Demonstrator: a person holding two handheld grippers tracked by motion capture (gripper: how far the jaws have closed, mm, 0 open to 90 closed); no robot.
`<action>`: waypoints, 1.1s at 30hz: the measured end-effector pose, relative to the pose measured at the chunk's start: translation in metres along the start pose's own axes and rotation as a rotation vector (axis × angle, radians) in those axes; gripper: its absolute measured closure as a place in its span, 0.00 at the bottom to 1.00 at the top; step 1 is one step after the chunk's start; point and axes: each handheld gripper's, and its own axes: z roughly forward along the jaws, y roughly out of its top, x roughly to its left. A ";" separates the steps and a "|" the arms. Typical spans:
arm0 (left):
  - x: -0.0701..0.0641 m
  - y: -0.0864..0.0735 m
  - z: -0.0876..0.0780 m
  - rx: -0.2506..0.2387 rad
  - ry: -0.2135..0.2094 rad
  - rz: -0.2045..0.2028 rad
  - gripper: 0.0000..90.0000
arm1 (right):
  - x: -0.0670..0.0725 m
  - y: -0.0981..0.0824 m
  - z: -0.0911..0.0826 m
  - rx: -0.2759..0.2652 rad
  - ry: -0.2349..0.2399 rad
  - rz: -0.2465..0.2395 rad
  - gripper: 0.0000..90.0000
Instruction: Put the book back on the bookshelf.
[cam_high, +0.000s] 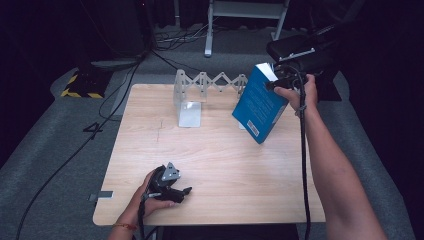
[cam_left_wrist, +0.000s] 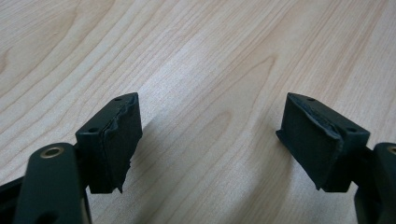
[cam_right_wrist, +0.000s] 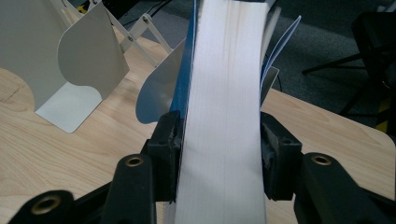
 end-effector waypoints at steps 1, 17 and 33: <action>0.000 0.000 0.000 0.001 0.000 -0.001 0.23 | 0.000 -0.001 -0.001 0.002 0.003 -0.002 0.60; 0.000 0.001 0.001 0.001 -0.006 0.001 0.23 | 0.017 -0.023 -0.018 -0.076 -0.075 0.037 0.67; 0.002 0.001 0.001 0.005 -0.019 0.014 0.23 | 0.015 0.015 0.004 -0.105 -0.100 0.033 0.67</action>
